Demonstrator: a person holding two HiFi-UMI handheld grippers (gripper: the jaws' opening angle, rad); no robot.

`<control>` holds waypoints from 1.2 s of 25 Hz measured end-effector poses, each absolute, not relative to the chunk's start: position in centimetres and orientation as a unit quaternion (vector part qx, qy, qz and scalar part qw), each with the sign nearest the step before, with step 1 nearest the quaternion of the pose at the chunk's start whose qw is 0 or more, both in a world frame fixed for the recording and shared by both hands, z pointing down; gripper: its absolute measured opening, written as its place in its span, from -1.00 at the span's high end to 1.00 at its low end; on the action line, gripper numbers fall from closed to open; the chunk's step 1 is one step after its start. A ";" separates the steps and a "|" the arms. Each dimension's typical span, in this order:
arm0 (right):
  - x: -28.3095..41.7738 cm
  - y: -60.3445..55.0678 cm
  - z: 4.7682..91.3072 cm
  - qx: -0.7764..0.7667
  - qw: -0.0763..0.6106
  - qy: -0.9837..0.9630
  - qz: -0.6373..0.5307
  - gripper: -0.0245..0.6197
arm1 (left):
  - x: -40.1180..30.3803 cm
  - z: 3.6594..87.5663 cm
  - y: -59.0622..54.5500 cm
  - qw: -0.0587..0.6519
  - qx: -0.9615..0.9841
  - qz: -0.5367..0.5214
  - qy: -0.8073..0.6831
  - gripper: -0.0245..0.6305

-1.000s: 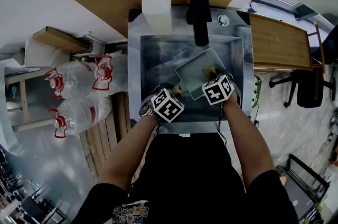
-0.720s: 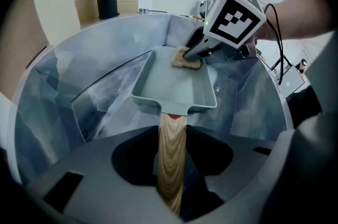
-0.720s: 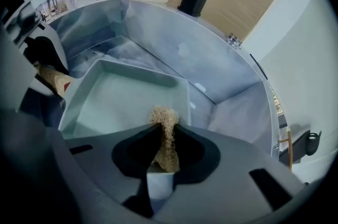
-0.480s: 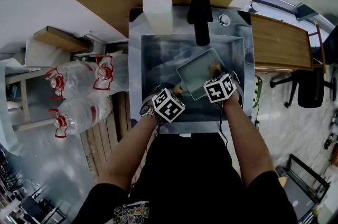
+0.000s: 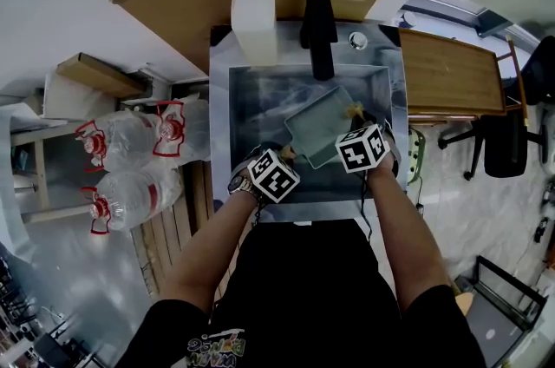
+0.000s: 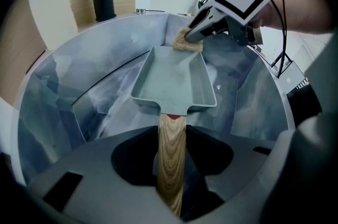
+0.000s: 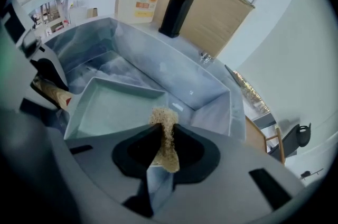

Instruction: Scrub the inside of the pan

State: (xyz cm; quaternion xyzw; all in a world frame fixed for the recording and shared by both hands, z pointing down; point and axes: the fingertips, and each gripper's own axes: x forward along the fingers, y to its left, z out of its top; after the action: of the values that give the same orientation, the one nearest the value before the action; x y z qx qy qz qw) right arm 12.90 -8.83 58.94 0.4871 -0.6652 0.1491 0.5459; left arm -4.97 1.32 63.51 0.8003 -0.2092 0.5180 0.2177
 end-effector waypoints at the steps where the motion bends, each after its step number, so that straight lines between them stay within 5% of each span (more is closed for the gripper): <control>1: 13.0 -8.9 58.1 0.492 0.538 -0.669 0.146 0.68 | -5.0 63.5 1.4 0.215 0.799 0.520 -0.210 0.41; 14: 14.1 -7.8 48.1 0.557 0.332 -0.733 0.207 0.68 | -3.9 56.4 -0.7 0.153 0.845 0.436 -0.267 0.43; 22: 13.0 -6.0 41.4 0.569 0.212 -0.771 0.193 0.68 | -4.0 44.9 -3.2 0.117 0.905 0.238 -0.333 0.85; 30: 10.4 -3.2 37.2 0.568 0.155 -0.792 0.161 0.68 | -6.3 37.6 -3.4 0.105 0.921 0.146 -0.347 0.90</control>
State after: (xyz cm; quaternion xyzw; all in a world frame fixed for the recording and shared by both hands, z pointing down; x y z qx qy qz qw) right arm 10.42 -3.22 37.23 0.5683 -0.7919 0.1610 0.1550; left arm -6.33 -3.41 37.63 0.9206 -0.3469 0.1457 0.1046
